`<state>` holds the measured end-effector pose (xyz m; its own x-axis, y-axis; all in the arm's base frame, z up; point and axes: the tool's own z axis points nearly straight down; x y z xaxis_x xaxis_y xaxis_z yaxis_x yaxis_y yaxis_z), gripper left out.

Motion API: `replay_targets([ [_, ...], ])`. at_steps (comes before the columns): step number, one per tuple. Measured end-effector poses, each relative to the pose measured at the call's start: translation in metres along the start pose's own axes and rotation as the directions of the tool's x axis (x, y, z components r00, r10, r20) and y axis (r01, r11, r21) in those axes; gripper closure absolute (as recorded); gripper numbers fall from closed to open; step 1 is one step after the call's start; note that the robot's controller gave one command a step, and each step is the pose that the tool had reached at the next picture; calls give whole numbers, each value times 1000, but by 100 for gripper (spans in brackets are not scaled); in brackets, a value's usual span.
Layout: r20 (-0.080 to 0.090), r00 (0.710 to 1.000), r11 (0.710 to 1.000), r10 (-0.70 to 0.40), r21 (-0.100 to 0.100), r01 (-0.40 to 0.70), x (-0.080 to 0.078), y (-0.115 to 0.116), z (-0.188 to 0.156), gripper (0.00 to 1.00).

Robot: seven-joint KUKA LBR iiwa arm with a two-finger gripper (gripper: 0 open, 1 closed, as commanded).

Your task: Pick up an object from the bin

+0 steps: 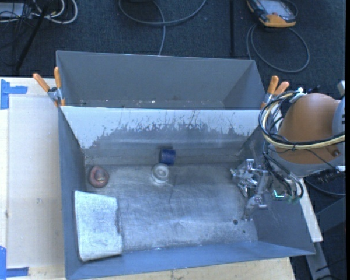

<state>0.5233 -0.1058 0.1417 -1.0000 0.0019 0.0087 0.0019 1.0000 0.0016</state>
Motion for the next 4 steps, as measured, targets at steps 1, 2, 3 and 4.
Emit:
replay_targets([
  [1, 18, 999, 999, 42, 1, -42, -68, -55, 70, 0],
  [2, 14, 1000, 1000, 19, 2, -19, -70, -53, 39, 0],
  [3, 8, 989, 989, 146, -1, -146, -56, -53, 32, 0],
  [4, 9, 933, 933, 359, -9, -359, -58, -50, 69, 0],
])
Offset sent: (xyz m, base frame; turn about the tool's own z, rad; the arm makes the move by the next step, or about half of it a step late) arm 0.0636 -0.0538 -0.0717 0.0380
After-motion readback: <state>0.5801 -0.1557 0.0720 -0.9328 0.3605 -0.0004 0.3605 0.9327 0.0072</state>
